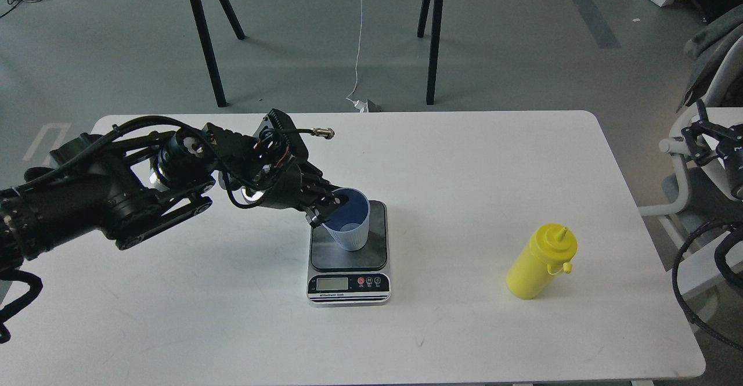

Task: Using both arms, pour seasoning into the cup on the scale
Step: 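Carry the blue cup with the left gripper onto the scale, then release the cup and raise the left gripper away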

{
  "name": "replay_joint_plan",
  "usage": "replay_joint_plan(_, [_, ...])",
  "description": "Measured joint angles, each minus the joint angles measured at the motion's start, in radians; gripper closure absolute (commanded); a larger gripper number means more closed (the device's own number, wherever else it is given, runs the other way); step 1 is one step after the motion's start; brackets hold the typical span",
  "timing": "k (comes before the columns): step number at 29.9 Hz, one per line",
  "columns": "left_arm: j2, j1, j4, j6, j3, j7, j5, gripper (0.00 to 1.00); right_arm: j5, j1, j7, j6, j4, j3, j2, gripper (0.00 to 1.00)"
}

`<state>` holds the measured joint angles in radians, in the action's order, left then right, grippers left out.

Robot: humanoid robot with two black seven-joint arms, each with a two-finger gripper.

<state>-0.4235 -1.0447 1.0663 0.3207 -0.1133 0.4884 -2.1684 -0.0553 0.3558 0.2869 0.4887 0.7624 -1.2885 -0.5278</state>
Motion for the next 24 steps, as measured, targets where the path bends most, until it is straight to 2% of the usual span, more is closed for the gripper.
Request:
replay_joint_plan(7, [-0.003, -0.001, 0.018, -0.004, -0.011, 0.000, 0.040, 0.24, 0.000, 0.000, 0.000, 0.000, 0.000, 0.000, 0.001, 0.00])
replay_joint_plan(12, [-0.017, -0.038, 0.032, -0.001, -0.050, 0.000, 0.196, 0.15, 0.000, -0.010, 0.000, 0.000, 0.000, -0.001, 0.000, 0.00])
replay_joint_plan(15, [-0.038, -0.068, 0.045, 0.003, -0.081, 0.000, 0.386, 0.04, 0.000, -0.021, 0.000, 0.000, 0.001, -0.002, -0.003, 0.00])
replay_joint_plan(19, [-0.063, -0.100, 0.041, 0.004, -0.125, 0.000, 0.686, 0.01, 0.000, -0.075, -0.001, 0.000, 0.066, -0.002, -0.015, 0.00])
replay_joint_plan(24, [-0.091, -0.104, 0.008, 0.000, -0.180, 0.000, 1.101, 0.00, 0.000, -0.200, -0.002, 0.000, 0.221, -0.002, -0.017, 0.00])
